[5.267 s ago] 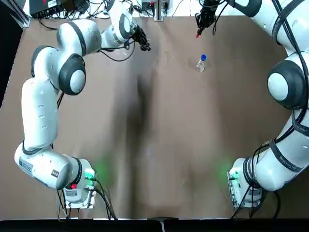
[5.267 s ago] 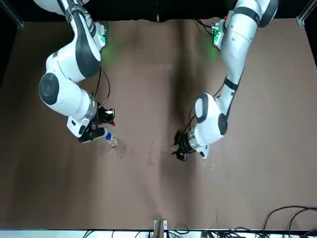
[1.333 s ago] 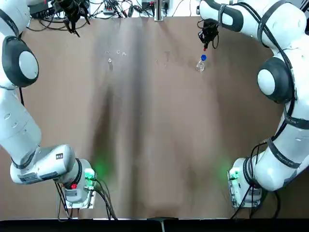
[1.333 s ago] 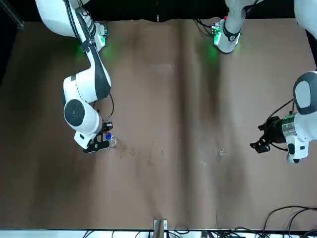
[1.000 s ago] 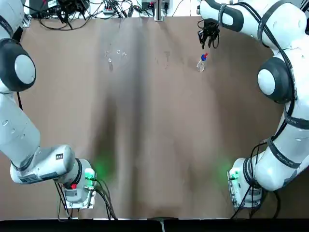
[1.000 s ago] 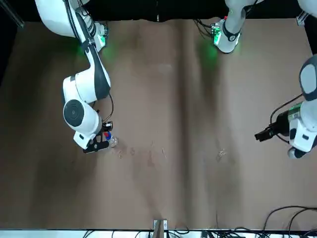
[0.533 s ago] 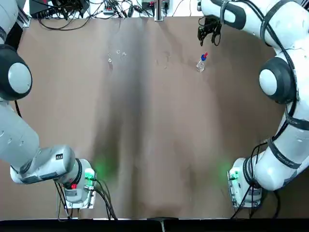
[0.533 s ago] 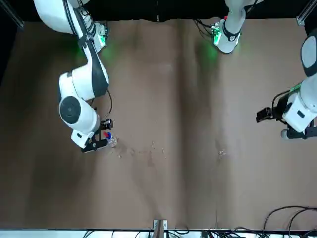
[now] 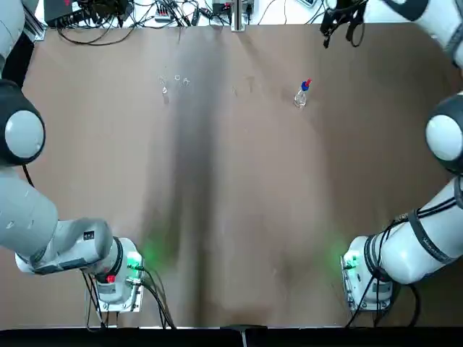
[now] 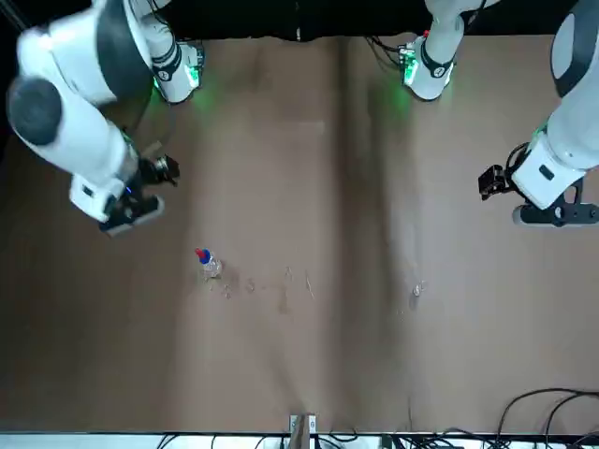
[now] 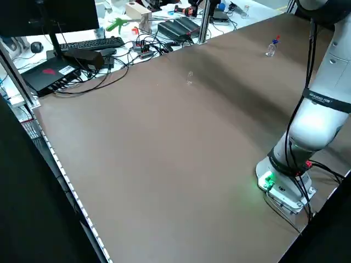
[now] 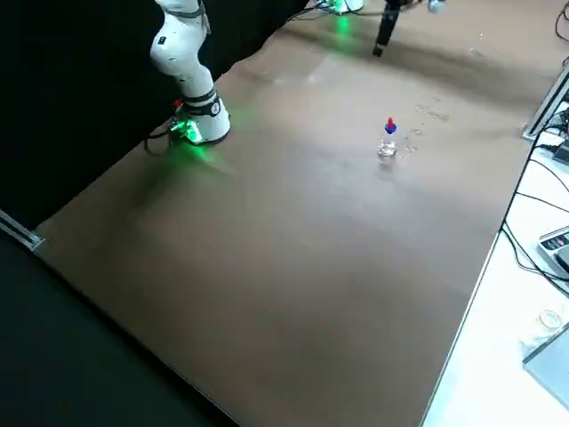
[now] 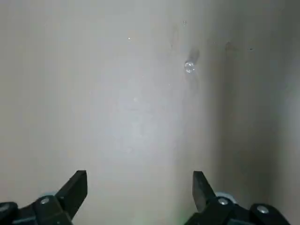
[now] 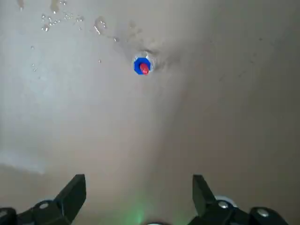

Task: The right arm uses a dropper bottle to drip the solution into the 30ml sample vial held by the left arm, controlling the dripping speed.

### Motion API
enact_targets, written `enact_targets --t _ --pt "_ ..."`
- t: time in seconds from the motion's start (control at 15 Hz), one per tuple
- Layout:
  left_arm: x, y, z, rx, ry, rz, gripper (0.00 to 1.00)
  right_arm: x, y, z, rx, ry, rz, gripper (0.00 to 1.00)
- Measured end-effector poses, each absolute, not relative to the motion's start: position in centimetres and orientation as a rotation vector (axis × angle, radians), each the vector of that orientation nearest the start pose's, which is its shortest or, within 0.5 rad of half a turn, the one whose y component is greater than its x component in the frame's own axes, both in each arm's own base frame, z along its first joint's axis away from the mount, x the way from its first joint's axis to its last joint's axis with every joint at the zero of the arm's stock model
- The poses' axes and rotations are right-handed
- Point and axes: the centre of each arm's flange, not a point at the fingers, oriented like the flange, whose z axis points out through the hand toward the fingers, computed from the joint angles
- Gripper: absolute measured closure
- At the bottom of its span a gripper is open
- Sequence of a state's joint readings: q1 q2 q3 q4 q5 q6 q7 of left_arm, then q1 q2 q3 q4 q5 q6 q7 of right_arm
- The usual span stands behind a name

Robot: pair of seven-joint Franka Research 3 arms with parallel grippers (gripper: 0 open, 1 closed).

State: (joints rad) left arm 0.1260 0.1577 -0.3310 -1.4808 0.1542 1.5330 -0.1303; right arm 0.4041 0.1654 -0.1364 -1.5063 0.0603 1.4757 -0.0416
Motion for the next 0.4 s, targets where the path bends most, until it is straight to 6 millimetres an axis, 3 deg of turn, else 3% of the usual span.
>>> enact_targets --t 0.2,0.4 --pt "58.7 -9.4 57.8 -3.012 0.229 0.123 0.01 55.2 15.5 58.5 -3.067 -0.467 0.236 0.0" --pt "58.8 -9.1 57.8 -3.011 0.267 0.126 0.01 54.9 15.2 58.8 -3.065 -0.463 0.213 0.0"
